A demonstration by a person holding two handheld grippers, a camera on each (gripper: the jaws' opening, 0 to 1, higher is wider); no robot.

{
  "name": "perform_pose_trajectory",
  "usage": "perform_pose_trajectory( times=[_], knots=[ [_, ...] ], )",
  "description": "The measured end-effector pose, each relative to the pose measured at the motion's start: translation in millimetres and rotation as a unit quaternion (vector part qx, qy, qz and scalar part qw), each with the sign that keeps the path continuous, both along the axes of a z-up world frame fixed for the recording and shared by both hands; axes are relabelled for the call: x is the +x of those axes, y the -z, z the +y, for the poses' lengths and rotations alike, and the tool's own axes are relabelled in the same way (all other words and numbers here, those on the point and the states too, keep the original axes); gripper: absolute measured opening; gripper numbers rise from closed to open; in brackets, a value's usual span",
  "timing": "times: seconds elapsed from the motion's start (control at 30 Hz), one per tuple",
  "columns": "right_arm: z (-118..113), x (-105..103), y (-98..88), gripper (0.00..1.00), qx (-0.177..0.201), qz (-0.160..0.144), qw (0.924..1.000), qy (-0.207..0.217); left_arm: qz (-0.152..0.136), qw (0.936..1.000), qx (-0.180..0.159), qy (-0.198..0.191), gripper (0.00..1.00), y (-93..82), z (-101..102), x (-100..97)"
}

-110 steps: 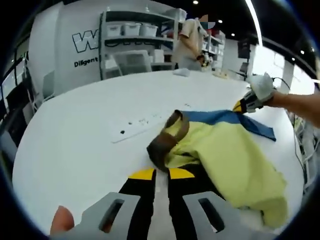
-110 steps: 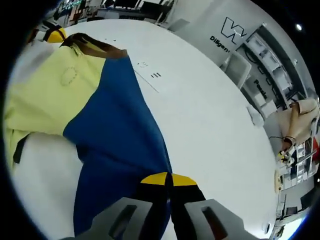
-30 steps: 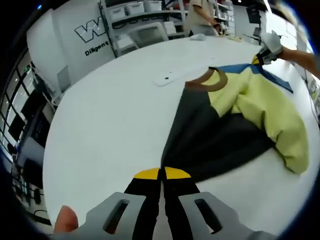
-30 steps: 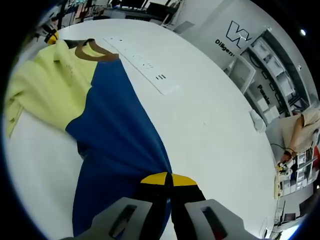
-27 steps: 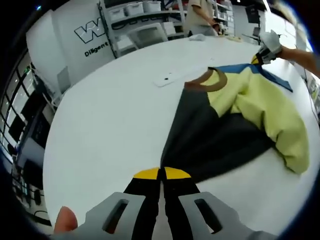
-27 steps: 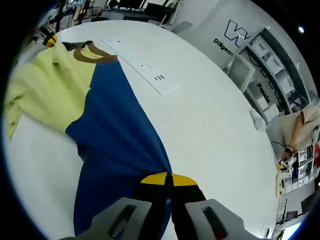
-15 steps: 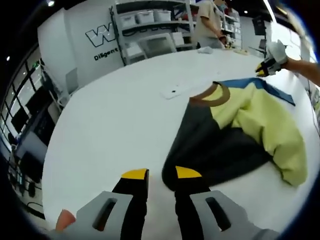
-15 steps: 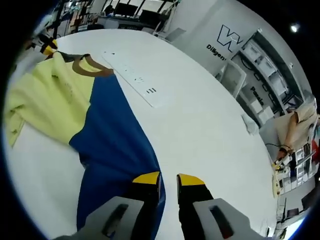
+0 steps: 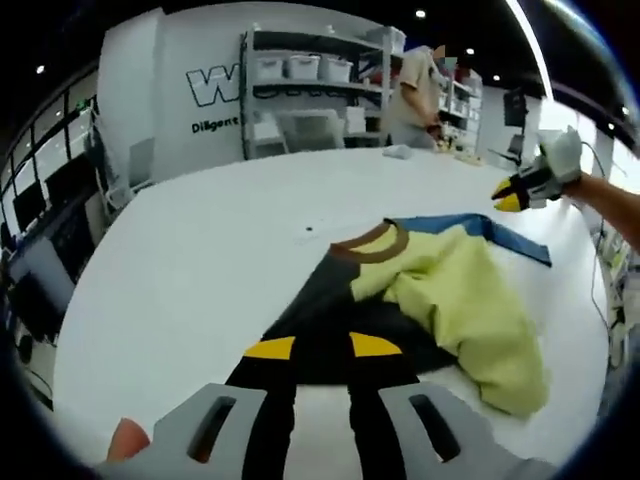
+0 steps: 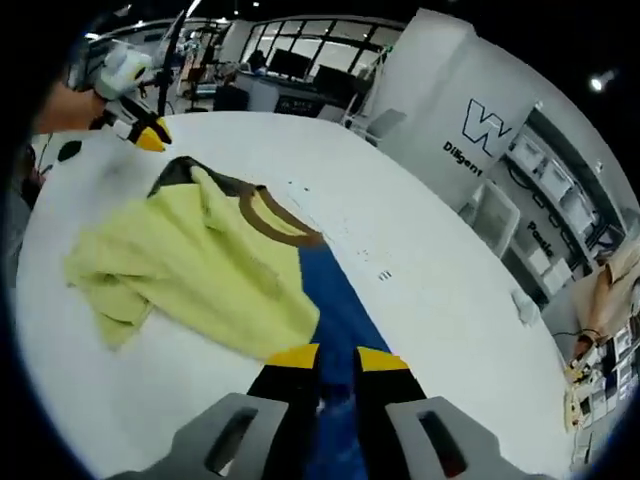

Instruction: Fold the garment on the visible template until the final outline fits inside the template.

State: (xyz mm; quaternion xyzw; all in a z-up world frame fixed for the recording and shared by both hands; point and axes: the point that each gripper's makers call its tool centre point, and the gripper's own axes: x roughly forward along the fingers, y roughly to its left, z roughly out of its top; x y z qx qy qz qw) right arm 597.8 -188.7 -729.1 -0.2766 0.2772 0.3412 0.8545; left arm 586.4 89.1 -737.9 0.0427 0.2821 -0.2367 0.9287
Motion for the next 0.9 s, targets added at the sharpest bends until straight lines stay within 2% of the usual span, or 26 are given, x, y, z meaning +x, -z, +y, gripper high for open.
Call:
perform_pose_trajectory(
  times=[0.13, 0.17, 0.23, 0.33, 0.47, 0.57, 0.73, 0.9],
  knots=[
    [43, -46, 14.6, 0.05, 0.032, 0.034, 0.9981, -0.04, 0.014, 0.9998, -0.009, 0.009, 0.13, 6.3, -13, -20.7],
    [50, -54, 19.3, 0.05, 0.033, 0.042, 0.9974, -0.048, 0.016, 0.9997, -0.013, 0.008, 0.13, 10.0, -12, -20.4],
    [63, -67, 31.6, 0.04, 0.031, 0.058, 0.9957, -0.066, 0.024, 0.9994, -0.021, 0.01, 0.13, 12.8, -18, -30.0],
    [77, -79, 40.3, 0.04, 0.03, 0.069, 0.9943, -0.076, 0.029, 0.9991, -0.026, 0.014, 0.12, 15.1, -24, -41.6],
    [91, -85, 49.4, 0.02, 0.023, 0.076, 0.9929, -0.089, 0.036, 0.9986, -0.032, 0.021, 0.12, 16.3, -32, -57.7],
    [92, -80, 54.8, 0.03, 0.004, 0.07, 0.9934, -0.091, 0.042, 0.9982, -0.034, 0.027, 0.12, 18.2, -36, -67.6],
    [90, -71, 60.0, 0.03, 0.004, 0.075, 0.9942, -0.077, 0.047, 0.9978, -0.034, 0.032, 0.12, 21.5, -38, -73.1],
    [90, -73, 65.7, 0.03, -0.001, 0.087, 0.9931, -0.079, 0.048, 0.9977, -0.037, 0.031, 0.12, 22.5, -37, -72.7]
  ],
)
